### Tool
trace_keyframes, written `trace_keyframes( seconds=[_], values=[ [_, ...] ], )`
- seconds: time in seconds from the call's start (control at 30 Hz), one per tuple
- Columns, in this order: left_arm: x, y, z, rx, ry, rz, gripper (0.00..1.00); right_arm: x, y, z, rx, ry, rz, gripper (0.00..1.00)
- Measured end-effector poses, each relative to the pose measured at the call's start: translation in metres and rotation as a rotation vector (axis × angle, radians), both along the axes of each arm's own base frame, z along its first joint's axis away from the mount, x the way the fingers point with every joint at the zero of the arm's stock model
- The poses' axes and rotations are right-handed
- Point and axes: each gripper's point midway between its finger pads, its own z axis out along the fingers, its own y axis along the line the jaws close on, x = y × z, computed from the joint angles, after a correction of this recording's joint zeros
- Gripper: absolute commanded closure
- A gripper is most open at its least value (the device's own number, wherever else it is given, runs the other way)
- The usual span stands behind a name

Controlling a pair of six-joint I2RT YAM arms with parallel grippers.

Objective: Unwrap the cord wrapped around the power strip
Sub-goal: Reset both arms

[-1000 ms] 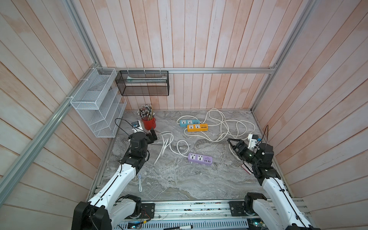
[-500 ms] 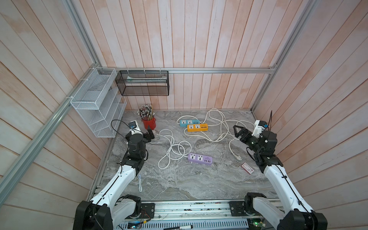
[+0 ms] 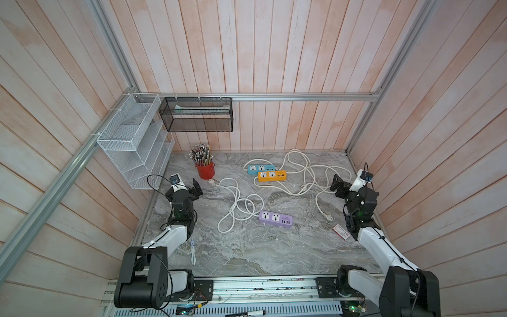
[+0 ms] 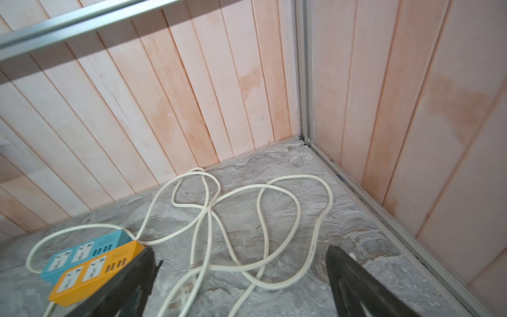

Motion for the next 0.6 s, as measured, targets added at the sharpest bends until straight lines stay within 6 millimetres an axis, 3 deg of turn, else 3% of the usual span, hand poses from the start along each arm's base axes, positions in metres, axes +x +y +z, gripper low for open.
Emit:
trace_keyframes(
  seconds=[0.17, 0.33, 0.4, 0.6],
  values=[
    [-0.003, 0.002, -0.012, 0.010, 0.014, -0.021, 0.00, -0.006, -0.004, -0.044, -0.050, 0.059, -0.007, 0.02],
    [-0.003, -0.001, -0.013, 0.018, 0.010, -0.042, 0.00, -0.014, -0.004, -0.074, -0.078, 0.076, -0.010, 0.02],
    [-0.006, -0.001, -0.018, 0.020, 0.008, -0.042, 0.00, -0.018, -0.005, -0.080, -0.084, 0.076, -0.016, 0.02],
    [-0.007, -0.001, -0.058, 0.010, 0.080, -0.066, 0.00, -0.012, -0.004, -0.083, -0.098, 0.038, -0.008, 0.02]
  ],
)
